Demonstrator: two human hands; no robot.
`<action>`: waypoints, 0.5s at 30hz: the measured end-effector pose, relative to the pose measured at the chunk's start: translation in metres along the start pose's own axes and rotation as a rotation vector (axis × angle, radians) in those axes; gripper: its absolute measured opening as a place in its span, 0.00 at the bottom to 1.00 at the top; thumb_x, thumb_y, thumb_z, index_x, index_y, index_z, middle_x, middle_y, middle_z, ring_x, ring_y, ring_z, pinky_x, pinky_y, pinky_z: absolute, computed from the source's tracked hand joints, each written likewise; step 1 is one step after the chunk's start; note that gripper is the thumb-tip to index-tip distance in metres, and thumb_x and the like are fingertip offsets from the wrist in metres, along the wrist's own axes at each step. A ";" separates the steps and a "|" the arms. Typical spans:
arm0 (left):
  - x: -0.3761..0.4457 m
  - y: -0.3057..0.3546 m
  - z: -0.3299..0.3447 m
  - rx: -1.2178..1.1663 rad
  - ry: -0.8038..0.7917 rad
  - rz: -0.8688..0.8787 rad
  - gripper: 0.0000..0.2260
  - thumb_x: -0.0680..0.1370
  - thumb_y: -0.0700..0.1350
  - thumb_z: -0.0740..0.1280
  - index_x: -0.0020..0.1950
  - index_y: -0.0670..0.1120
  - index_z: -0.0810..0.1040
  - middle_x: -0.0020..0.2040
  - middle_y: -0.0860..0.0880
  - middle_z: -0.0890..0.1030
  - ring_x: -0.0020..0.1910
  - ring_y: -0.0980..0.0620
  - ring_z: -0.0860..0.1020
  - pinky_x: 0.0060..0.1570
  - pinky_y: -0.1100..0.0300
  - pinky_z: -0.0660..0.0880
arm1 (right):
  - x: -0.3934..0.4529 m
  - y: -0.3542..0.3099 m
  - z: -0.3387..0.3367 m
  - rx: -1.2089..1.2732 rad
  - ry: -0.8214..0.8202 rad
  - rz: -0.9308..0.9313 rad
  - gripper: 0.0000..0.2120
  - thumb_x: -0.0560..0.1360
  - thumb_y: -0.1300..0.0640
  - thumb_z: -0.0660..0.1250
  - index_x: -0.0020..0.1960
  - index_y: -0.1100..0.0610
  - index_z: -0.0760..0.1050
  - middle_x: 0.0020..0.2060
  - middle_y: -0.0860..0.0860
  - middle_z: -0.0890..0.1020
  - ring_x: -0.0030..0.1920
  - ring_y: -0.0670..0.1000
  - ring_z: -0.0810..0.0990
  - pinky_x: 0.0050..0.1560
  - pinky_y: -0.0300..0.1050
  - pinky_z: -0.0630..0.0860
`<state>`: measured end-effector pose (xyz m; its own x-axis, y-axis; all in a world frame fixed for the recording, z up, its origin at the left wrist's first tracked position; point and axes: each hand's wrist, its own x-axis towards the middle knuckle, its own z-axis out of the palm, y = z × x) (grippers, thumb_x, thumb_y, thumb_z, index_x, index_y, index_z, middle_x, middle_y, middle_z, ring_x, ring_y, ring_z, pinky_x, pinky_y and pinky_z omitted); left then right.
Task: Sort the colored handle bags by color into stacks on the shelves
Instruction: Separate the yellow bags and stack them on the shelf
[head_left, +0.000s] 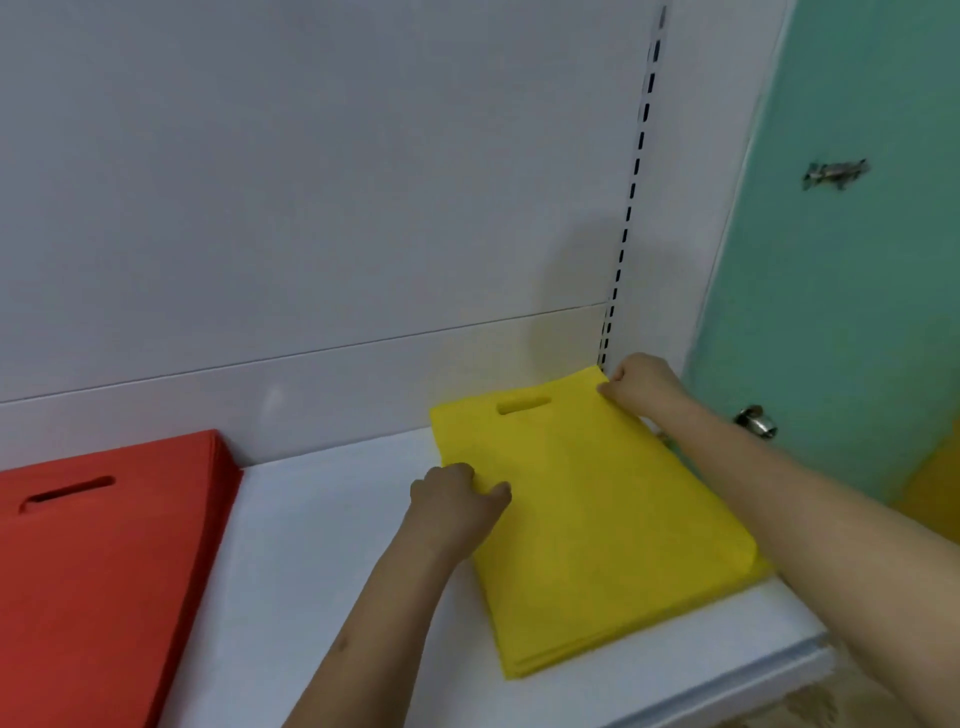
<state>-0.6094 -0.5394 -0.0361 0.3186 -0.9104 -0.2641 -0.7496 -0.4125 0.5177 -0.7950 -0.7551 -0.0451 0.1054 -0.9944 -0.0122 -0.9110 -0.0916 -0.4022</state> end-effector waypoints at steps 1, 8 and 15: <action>0.000 0.004 0.005 0.030 -0.004 -0.025 0.21 0.80 0.60 0.60 0.65 0.46 0.73 0.68 0.43 0.71 0.69 0.42 0.67 0.64 0.54 0.66 | 0.000 0.000 0.001 -0.030 0.002 -0.009 0.10 0.76 0.51 0.66 0.42 0.57 0.74 0.42 0.54 0.79 0.40 0.53 0.75 0.35 0.44 0.68; 0.012 0.008 0.034 0.166 0.079 -0.116 0.32 0.77 0.65 0.61 0.73 0.46 0.64 0.75 0.41 0.61 0.74 0.39 0.58 0.70 0.42 0.62 | 0.004 -0.002 -0.001 -0.195 -0.079 -0.148 0.09 0.77 0.56 0.61 0.40 0.57 0.68 0.42 0.52 0.73 0.38 0.51 0.73 0.29 0.42 0.64; 0.009 0.006 0.044 0.024 0.253 -0.121 0.35 0.78 0.63 0.61 0.79 0.48 0.55 0.79 0.42 0.54 0.77 0.41 0.55 0.72 0.45 0.59 | -0.024 -0.060 -0.014 -0.360 0.309 -0.429 0.11 0.78 0.61 0.59 0.37 0.54 0.68 0.38 0.51 0.77 0.41 0.56 0.77 0.29 0.40 0.56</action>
<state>-0.6363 -0.5488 -0.0717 0.5389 -0.8352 -0.1095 -0.7098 -0.5203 0.4749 -0.7484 -0.7261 -0.0080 0.4197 -0.8296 0.3681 -0.8958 -0.4440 0.0208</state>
